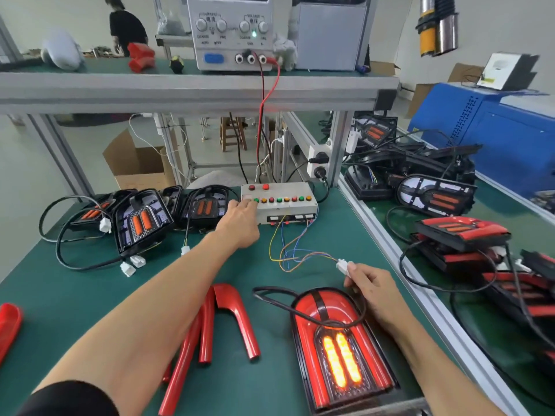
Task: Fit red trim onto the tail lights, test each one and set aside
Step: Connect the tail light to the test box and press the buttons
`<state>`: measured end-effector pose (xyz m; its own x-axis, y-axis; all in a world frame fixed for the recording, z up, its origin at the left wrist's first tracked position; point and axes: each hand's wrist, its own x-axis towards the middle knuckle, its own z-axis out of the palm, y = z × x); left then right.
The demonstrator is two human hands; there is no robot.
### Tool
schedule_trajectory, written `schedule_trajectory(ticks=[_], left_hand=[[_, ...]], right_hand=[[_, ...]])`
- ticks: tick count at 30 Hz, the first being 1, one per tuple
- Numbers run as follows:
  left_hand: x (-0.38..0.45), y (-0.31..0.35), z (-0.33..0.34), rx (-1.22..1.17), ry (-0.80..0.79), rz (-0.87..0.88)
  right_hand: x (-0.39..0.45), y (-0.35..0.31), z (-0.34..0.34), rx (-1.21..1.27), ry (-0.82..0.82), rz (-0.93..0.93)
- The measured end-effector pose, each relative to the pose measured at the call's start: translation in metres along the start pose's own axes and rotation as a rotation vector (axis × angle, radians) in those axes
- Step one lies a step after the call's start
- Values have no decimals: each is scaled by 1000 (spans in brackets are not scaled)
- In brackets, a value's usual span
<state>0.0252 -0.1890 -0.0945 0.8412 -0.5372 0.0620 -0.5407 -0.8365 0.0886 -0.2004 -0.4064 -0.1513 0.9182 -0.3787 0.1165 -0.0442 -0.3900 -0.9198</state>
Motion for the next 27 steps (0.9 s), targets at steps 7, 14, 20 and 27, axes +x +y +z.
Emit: schedule_trajectory(ticks=[7, 14, 20, 27], left_hand=[[-2, 3, -2, -21, -6, -16], [-4, 0, 2, -38, -5, 5], [2, -6, -1, -57, -63, 4], [4, -7, -2, -43, -89, 0]], right_hand=[[0, 0, 1, -11, 7, 8], [0, -1, 2, -24, 26, 6], [0, -2, 2, -9, 35, 12], [0, -2, 1, -16, 33, 19]])
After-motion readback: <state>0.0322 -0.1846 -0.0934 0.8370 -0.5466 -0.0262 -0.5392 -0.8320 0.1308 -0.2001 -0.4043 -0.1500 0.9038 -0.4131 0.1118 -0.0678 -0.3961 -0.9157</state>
